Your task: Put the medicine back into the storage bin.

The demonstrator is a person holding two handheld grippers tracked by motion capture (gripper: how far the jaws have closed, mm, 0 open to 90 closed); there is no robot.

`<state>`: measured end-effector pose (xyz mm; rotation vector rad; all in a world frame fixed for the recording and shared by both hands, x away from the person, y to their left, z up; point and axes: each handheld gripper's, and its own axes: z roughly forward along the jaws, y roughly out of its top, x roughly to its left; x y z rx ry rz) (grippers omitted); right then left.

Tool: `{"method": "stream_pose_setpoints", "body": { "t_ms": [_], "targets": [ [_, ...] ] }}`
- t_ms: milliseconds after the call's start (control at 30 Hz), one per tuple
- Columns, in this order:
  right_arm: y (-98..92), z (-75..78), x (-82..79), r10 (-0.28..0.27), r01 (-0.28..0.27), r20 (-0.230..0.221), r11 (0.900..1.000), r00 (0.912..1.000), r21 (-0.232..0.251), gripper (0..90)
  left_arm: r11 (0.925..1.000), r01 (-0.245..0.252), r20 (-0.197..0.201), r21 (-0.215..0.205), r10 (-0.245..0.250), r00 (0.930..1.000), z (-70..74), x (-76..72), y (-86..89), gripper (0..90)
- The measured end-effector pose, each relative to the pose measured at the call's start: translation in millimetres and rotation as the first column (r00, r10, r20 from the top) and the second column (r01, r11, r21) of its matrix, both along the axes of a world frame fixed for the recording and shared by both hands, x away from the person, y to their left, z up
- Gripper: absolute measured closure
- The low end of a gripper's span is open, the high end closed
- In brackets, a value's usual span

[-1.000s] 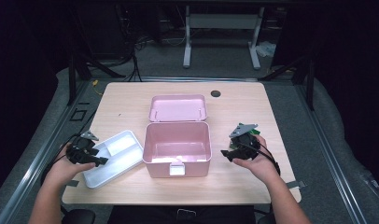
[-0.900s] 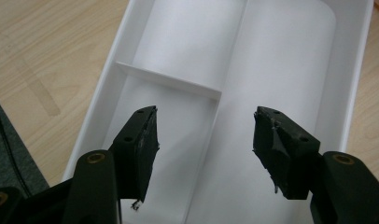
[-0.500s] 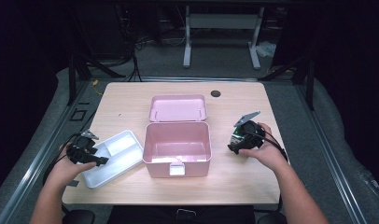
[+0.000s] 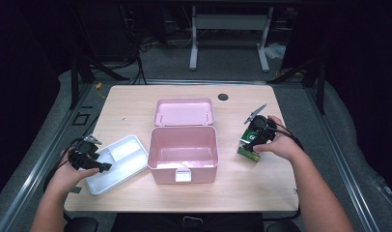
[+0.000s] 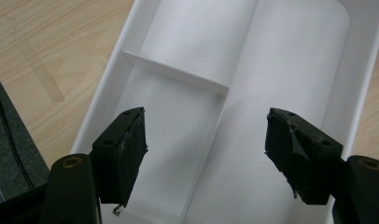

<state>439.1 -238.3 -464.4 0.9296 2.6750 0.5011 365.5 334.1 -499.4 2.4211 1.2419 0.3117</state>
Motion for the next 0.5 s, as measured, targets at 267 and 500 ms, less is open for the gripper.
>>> {"method": "stream_pose_setpoints", "body": {
  "t_ms": [267, 500],
  "targets": [
    [-4.9, -7.8, 19.0, -0.009, 0.007, -0.1, 1.0, 0.9949, -0.019, 5.9, 1.0, -0.003, -0.007, -0.002, 0.003, 1.0, -0.3, -0.3, 0.1, 29.7],
    [-2.7, -8.7, 18.0, -0.01, 0.0, -0.18, 0.998, 0.9835, -0.058, 11.0, 1.0, 0.004, -0.013, 0.003, -0.004, 0.9999, -0.6, -0.2, 0.1, 29.8]
  ]
}}
